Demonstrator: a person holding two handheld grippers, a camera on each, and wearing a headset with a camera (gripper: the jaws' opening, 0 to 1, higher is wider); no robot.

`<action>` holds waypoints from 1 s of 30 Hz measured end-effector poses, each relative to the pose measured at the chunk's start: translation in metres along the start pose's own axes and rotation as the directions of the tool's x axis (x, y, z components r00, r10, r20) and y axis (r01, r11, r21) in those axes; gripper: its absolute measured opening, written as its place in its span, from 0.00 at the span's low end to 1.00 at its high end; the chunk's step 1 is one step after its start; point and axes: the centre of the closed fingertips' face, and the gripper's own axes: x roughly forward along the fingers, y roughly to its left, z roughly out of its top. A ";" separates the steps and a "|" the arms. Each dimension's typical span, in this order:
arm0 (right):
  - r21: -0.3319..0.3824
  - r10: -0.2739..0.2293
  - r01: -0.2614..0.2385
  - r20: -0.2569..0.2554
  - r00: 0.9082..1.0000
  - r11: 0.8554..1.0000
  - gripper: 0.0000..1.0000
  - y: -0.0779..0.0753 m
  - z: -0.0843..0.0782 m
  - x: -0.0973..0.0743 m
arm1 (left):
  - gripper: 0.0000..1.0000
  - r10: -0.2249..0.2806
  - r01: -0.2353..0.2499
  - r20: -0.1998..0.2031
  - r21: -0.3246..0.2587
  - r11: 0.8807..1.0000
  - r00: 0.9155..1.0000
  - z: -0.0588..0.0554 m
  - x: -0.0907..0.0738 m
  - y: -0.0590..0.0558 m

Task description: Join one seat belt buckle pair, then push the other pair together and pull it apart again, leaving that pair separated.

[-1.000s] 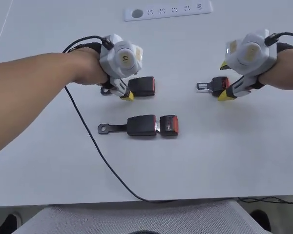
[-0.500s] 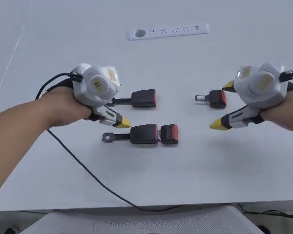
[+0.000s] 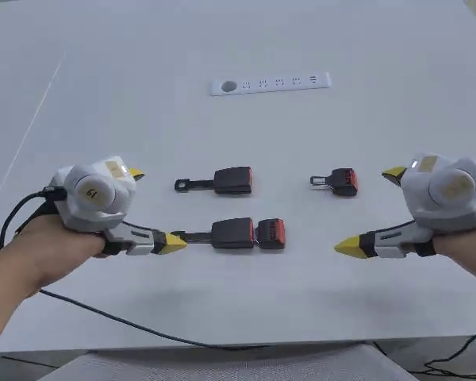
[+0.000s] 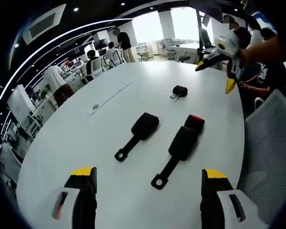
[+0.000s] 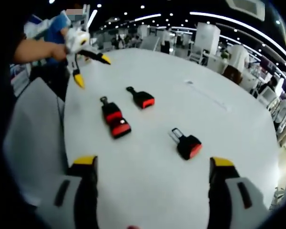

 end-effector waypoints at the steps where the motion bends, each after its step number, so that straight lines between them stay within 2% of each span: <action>1: 0.011 -0.013 0.013 0.015 1.000 1.000 1.00 -0.001 0.001 -0.004 | 0.96 0.019 -0.019 0.007 -0.008 1.000 1.000 -0.004 -0.003 0.001; 2: 0.021 -0.017 0.017 0.024 1.000 1.000 1.00 -0.001 0.001 -0.006 | 1.00 0.044 -0.044 0.015 -0.010 0.999 0.999 -0.006 -0.006 0.004; 4: 0.041 -0.036 0.034 0.033 0.999 0.999 1.00 -0.003 0.001 -0.011 | 1.00 0.047 -0.047 0.012 -0.016 0.999 0.999 -0.012 -0.011 0.003; 5: 0.041 -0.037 0.036 0.032 0.999 0.998 1.00 -0.003 0.000 -0.013 | 1.00 0.064 -0.063 0.030 -0.039 0.997 0.998 -0.013 -0.015 0.004; 7: 0.068 -0.023 0.021 0.030 0.999 0.997 1.00 0.000 -0.002 -0.014 | 1.00 0.070 -0.067 0.047 -0.063 0.996 0.996 -0.013 -0.021 0.002; 9: 0.063 -0.032 0.029 0.047 0.998 0.998 1.00 0.001 0.000 -0.015 | 1.00 0.075 -0.068 0.066 -0.105 0.992 0.995 -0.014 -0.023 0.000; 15: 0.051 -0.039 0.036 0.058 0.998 0.998 1.00 0.005 0.007 -0.016 | 1.00 0.091 -0.078 0.081 -0.147 0.986 0.993 -0.020 -0.029 -0.003; 17: 0.044 -0.039 0.036 0.056 0.998 0.998 1.00 0.005 0.007 -0.015 | 1.00 0.075 -0.062 0.064 -0.180 0.982 0.995 -0.025 -0.030 -0.008; 22: 0.032 -0.041 0.039 0.047 0.998 0.999 1.00 0.006 0.004 -0.015 | 1.00 0.081 -0.058 0.108 -0.198 0.978 0.991 -0.019 -0.035 -0.012; 26: 0.044 -0.045 0.043 0.053 0.998 0.998 1.00 0.005 0.005 -0.015 | 1.00 0.084 -0.060 0.107 -0.214 0.975 0.991 -0.018 -0.036 -0.013; 27: 0.046 -0.047 0.044 0.057 0.997 0.998 1.00 0.005 0.006 -0.015 | 1.00 0.087 -0.059 0.115 -0.221 0.974 0.990 -0.017 -0.037 -0.014; 28: 0.048 -0.047 0.045 0.060 0.997 0.998 1.00 0.005 0.006 -0.015 | 1.00 0.092 -0.058 0.146 -0.223 0.973 0.985 -0.012 -0.039 -0.014; 30: 0.046 -0.057 0.054 0.063 0.996 0.998 1.00 0.004 0.007 -0.015 | 1.00 0.101 -0.064 0.150 -0.234 0.970 0.983 -0.012 -0.041 -0.014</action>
